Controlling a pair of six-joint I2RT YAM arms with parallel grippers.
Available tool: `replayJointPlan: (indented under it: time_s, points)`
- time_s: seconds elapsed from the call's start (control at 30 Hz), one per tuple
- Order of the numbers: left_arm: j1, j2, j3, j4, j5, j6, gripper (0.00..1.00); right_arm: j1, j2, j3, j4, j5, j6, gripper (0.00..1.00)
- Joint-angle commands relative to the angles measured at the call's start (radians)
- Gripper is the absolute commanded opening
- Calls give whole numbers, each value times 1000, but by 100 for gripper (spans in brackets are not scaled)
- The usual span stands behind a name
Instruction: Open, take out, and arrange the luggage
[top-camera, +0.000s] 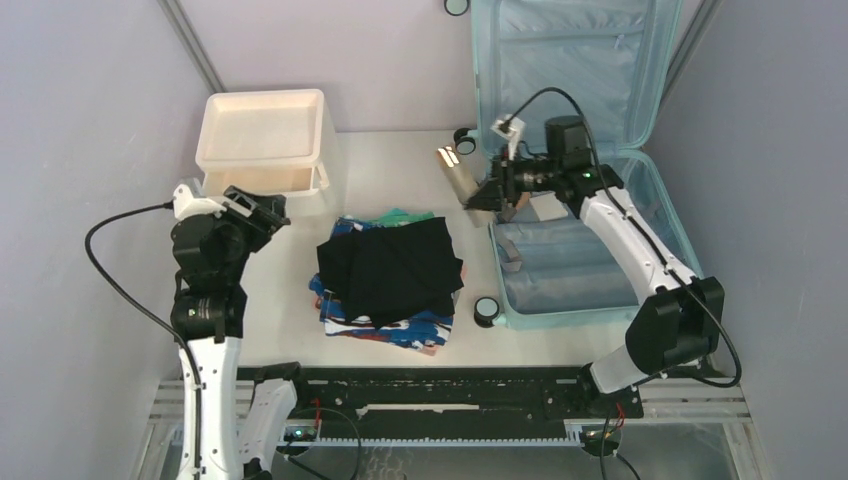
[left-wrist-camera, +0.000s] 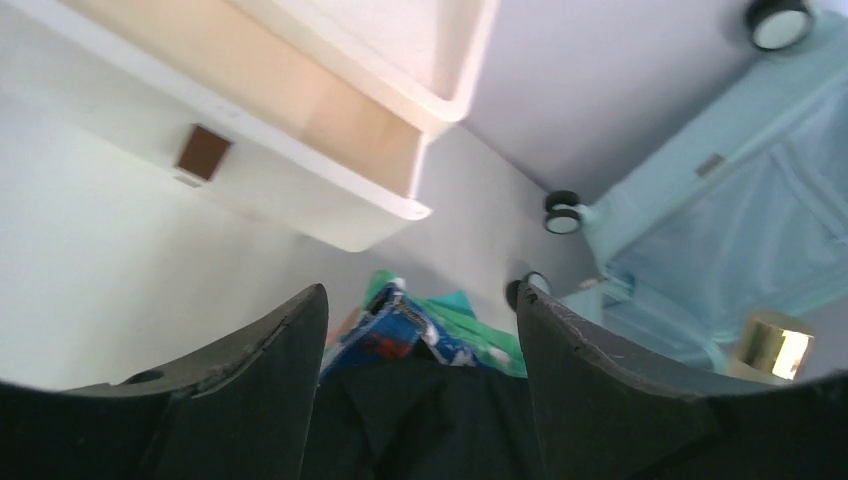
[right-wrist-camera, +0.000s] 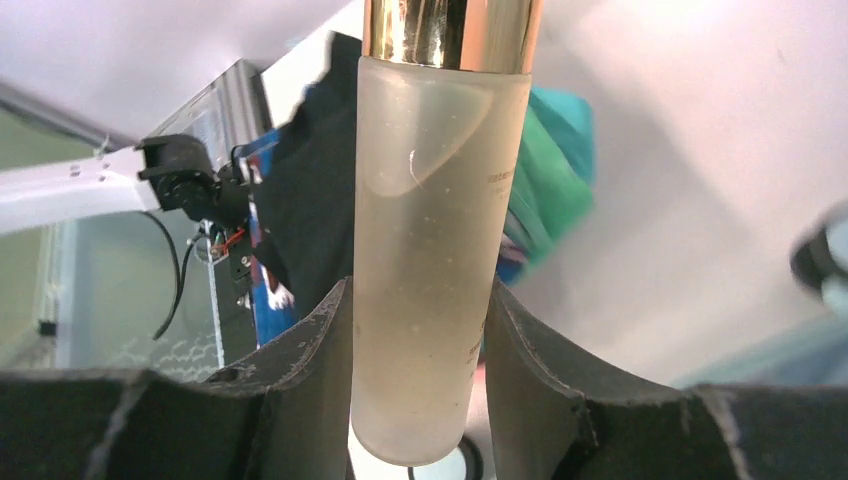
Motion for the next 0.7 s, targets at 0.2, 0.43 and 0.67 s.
replayJointPlan:
  time_s: [0.2,0.43,0.67]
  points:
    - [32,99,133,-182,-187,-29,77,334,96,371,131,90,-196,0]
    - [64,127,121,-187,-169,-104,75,491,320,649,184,245,-273,0]
    - [63,84,157,-379,-276,70,66,587,484,814,357,332,-236,0]
